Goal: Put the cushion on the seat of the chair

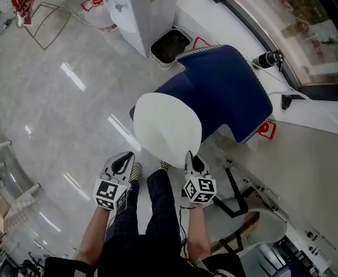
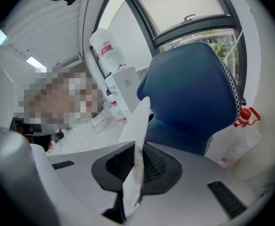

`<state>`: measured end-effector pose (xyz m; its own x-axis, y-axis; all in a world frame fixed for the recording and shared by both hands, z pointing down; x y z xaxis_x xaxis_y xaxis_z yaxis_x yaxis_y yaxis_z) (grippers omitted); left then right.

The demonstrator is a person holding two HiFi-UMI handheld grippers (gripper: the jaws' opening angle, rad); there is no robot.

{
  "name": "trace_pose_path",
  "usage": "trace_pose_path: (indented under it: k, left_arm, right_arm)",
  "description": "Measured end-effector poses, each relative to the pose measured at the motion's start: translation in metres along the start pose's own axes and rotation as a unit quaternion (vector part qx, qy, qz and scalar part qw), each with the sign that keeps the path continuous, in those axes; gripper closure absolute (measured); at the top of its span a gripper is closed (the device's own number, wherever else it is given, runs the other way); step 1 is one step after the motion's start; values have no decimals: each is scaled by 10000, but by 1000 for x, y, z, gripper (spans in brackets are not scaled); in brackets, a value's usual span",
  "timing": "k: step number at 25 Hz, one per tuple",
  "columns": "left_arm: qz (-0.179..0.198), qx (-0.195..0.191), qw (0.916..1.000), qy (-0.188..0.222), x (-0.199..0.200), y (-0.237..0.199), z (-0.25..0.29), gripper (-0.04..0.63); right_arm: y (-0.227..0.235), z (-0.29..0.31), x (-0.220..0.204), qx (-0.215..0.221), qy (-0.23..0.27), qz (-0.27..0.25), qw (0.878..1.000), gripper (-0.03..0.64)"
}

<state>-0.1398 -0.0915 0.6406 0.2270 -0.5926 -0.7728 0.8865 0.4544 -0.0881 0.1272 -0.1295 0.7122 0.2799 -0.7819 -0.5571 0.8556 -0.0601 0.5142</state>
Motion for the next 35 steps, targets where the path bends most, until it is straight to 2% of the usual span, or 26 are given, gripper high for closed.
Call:
trace_pose_path:
  k: [16,35]
  left_arm:
    - [142,-212,9995,-190,-17,30,95,569]
    - [213,-558,9974,-393,-52,59,175,569]
  right_arm:
    - [96,32,-12,-141,-58,380,9992,565]
    - [169,69,-51,-270,-215,632,9974,565]
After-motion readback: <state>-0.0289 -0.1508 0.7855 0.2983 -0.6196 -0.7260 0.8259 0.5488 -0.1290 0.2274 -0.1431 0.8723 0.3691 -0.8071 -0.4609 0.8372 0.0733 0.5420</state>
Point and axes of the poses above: the fingertips, and each gripper's own axes: z forward along the fingers, y to its right, x out of its top, the point moved 7 cm from there along -z, backward along the fingers, and after that the axes turned 15 degrees about z, right-handed, at the moved point
